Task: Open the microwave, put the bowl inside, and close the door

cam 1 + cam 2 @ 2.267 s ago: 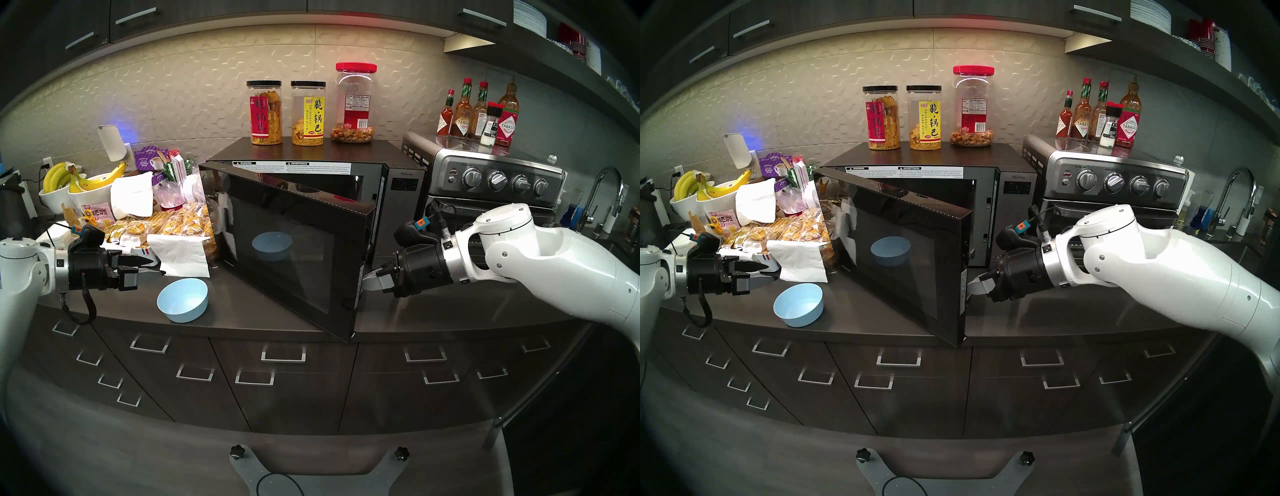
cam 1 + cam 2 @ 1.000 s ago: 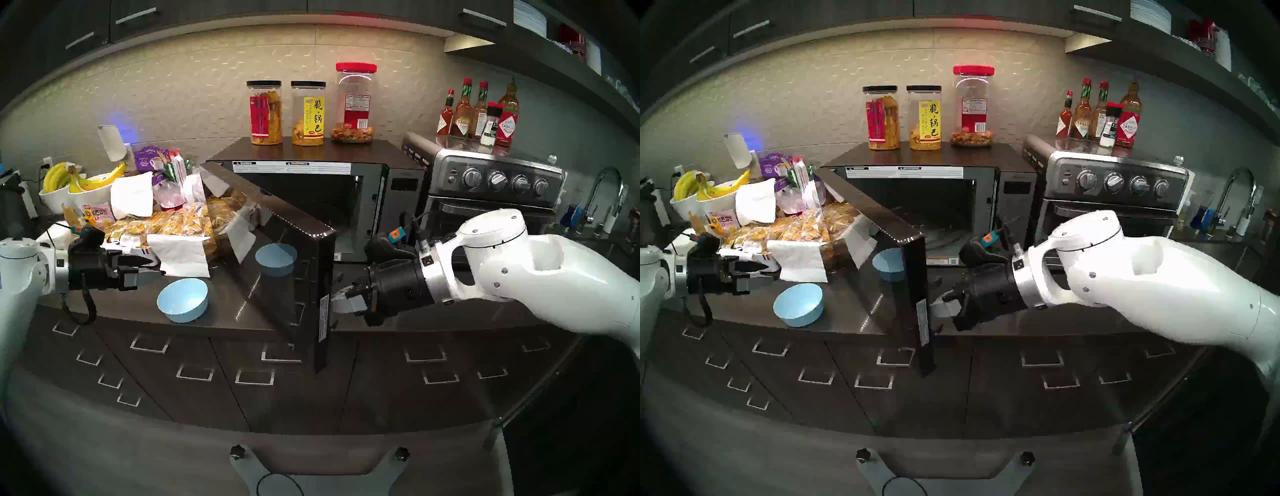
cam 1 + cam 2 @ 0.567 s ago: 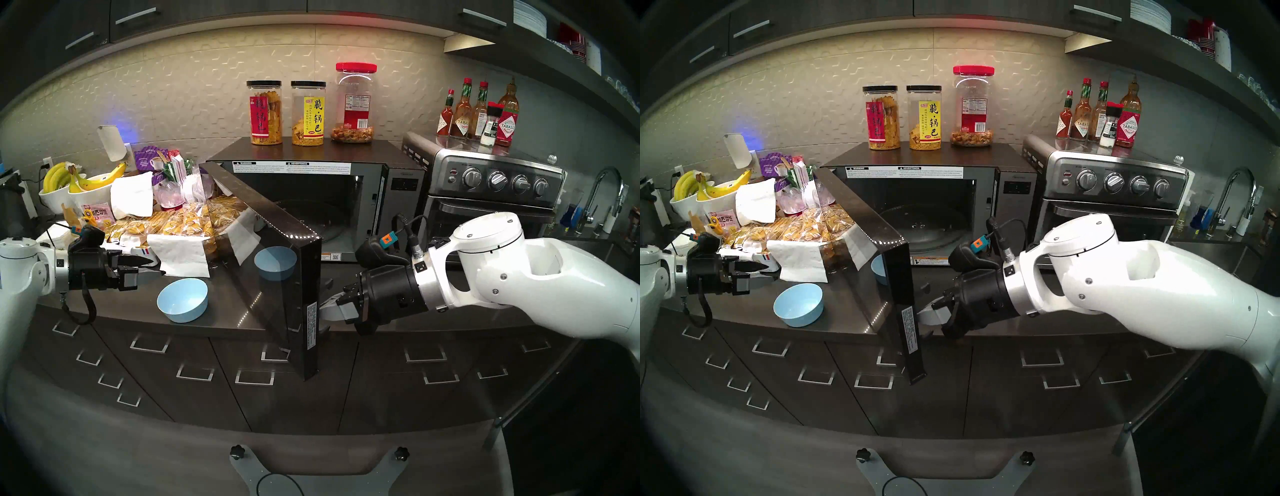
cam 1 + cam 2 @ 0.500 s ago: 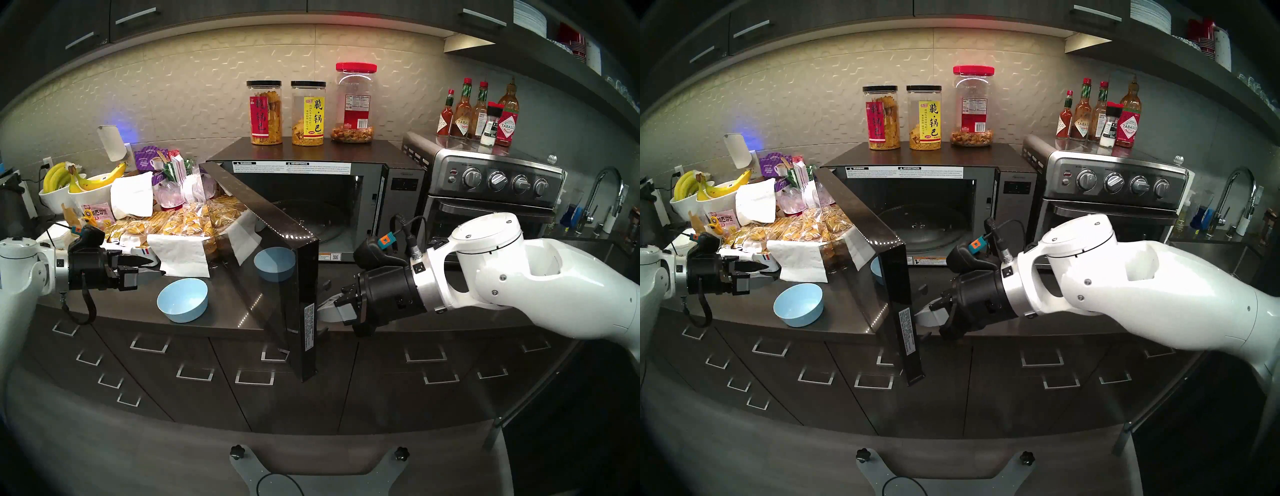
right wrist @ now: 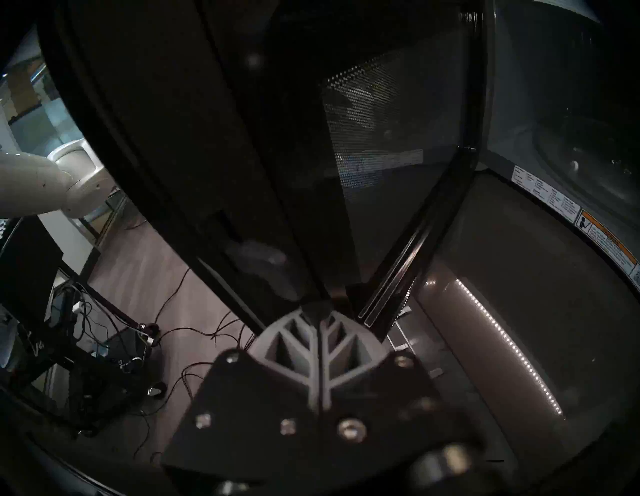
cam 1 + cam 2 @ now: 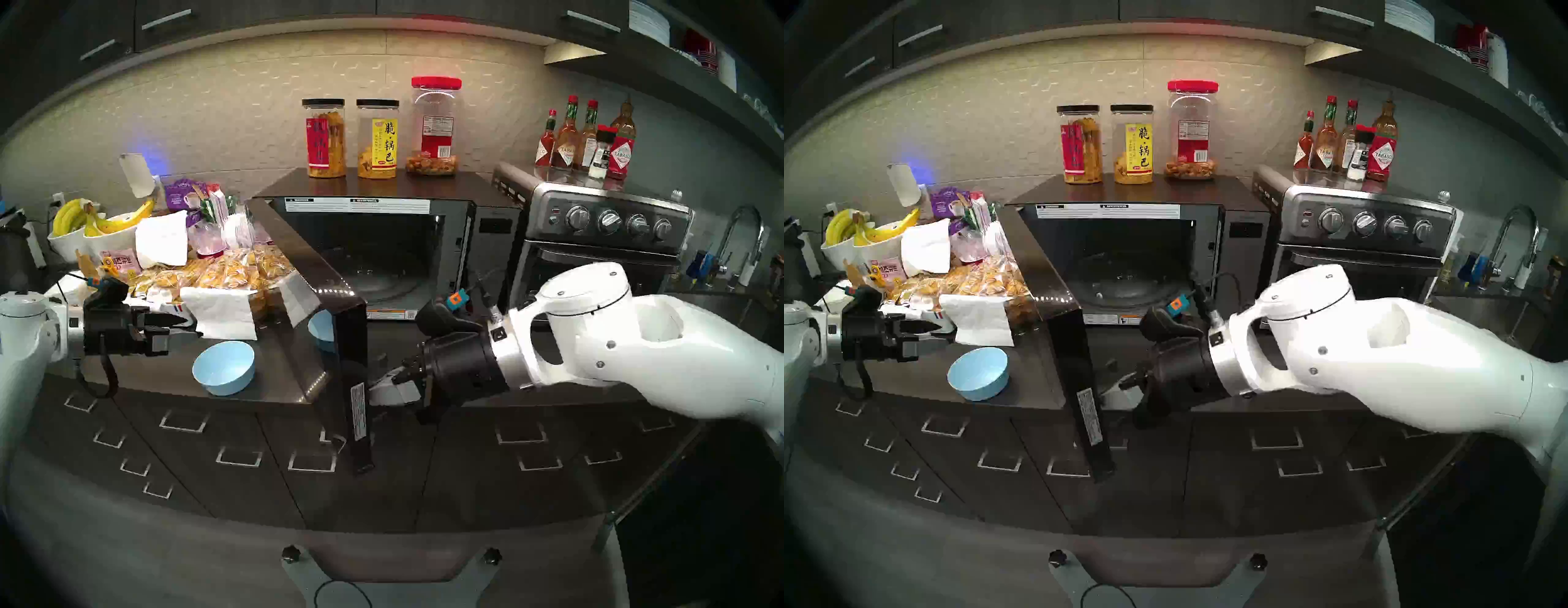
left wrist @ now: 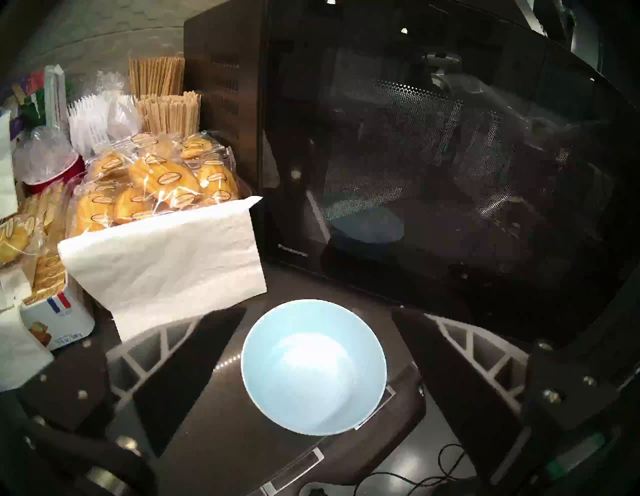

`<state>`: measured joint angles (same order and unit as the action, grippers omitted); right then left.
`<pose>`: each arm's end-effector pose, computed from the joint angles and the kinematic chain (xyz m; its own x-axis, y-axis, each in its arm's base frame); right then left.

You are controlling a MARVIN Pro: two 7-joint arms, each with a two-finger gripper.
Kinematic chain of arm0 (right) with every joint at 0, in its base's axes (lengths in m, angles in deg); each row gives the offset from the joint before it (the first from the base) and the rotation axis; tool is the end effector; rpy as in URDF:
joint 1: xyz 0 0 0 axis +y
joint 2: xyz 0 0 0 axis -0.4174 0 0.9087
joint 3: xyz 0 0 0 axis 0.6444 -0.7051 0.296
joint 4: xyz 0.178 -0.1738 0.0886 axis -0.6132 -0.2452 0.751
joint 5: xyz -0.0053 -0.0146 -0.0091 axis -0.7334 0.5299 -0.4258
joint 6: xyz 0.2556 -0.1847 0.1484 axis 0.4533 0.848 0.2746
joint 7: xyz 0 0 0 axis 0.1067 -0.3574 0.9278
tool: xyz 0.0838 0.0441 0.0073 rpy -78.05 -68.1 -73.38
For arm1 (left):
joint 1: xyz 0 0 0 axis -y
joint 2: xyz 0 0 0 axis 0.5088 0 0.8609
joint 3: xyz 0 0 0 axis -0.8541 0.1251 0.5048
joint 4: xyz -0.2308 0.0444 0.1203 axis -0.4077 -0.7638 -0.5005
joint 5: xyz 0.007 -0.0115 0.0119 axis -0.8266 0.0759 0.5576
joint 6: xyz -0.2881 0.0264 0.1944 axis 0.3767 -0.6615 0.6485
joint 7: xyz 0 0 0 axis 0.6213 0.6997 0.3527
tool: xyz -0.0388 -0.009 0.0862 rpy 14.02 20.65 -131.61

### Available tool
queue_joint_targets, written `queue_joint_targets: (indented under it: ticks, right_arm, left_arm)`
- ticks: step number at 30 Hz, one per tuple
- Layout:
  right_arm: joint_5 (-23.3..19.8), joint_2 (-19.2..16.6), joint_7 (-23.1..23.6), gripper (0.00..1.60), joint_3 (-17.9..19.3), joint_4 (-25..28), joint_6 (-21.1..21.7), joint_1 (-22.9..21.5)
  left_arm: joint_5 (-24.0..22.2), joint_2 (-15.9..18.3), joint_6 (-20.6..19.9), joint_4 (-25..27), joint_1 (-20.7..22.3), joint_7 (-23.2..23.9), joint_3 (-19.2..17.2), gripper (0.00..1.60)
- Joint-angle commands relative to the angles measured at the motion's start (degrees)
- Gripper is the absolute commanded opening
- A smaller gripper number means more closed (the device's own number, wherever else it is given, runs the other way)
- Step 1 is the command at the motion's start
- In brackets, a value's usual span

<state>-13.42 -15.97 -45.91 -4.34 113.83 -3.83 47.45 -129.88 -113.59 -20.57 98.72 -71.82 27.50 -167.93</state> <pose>0.3118 0.1651 -0.0852 0.3463 0.4621 0.8164 0.9285 -0.2929 -0.2281 0.3849 0.2506 -0.0976 0.4290 -0.1874 0.8837 -0.6022 -0.7884 0.1252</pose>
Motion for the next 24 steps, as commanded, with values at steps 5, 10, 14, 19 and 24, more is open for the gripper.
queue_joint_targets:
  ticks: [5, 10, 14, 19, 24]
  right_arm:
    - [1.37, -0.76, 2.36, 0.0, 0.45, -3.16, -0.05, -0.76]
    - [1.57, -2.02, 5.0, 0.0, 1.13, -5.94, 0.05, -1.29]
    - [1.07, -2.66, 7.04, 0.0, 1.88, -8.23, 0.19, -1.83]
    - [1.68, -3.77, 11.15, 0.0, 2.54, -11.86, 0.78, -2.59]
    - [2.67, -3.69, 14.95, 0.0, 2.28, -14.41, 1.67, -2.81]
  left_arm:
    - [-0.1, 0.24, -0.04, 0.35, 0.33, -0.04, -0.9, 1.6]
    - [-0.1, 0.25, -0.02, 0.33, 0.35, -0.03, -0.87, 1.6]
    - [-0.1, 0.26, -0.01, 0.31, 0.37, -0.02, -0.85, 1.6]
    - [-0.1, 0.26, 0.0, 0.3, 0.38, -0.02, -0.83, 1.6]
    - [-0.1, 0.24, -0.03, 0.34, 0.34, -0.04, -0.89, 1.6]
